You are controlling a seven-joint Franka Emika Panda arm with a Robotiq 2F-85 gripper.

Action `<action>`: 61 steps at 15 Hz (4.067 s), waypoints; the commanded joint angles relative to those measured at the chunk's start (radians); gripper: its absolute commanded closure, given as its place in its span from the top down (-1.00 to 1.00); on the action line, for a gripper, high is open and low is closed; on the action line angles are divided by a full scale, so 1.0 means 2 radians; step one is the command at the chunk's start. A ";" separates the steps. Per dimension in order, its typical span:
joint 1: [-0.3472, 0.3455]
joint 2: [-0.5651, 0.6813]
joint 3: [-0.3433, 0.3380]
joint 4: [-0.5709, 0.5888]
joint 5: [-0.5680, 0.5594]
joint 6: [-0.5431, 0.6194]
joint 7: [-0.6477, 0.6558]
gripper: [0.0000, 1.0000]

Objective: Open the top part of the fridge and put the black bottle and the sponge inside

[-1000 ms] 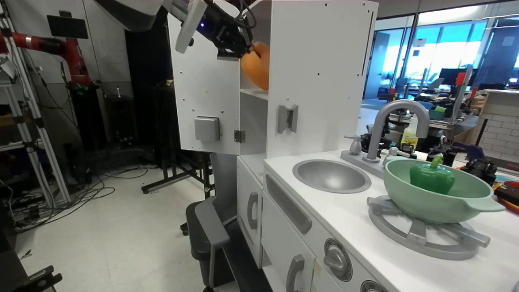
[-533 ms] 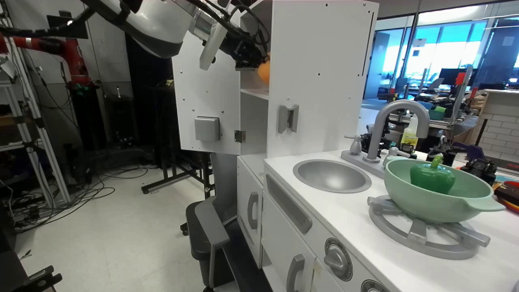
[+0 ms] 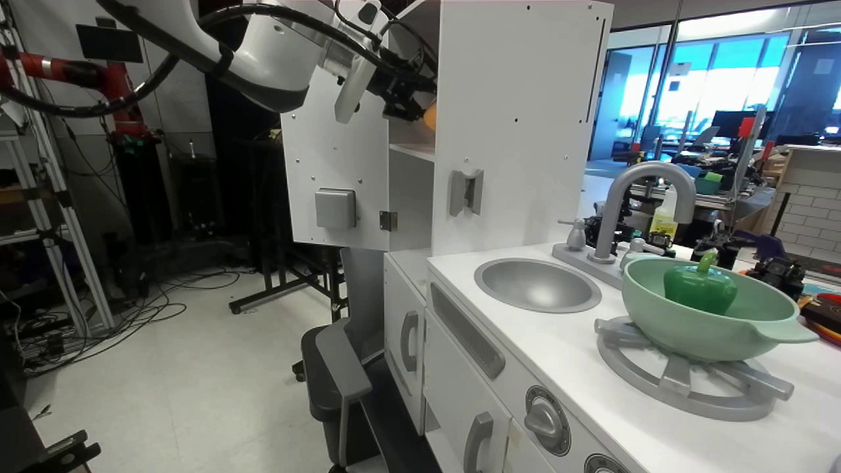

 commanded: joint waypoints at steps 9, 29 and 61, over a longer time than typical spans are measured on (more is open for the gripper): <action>0.018 0.020 0.011 0.051 0.008 -0.017 -0.023 1.00; -0.033 -0.276 0.164 -0.225 0.193 -0.271 -0.305 1.00; -0.122 -0.864 0.090 -0.922 0.472 -0.117 -0.124 1.00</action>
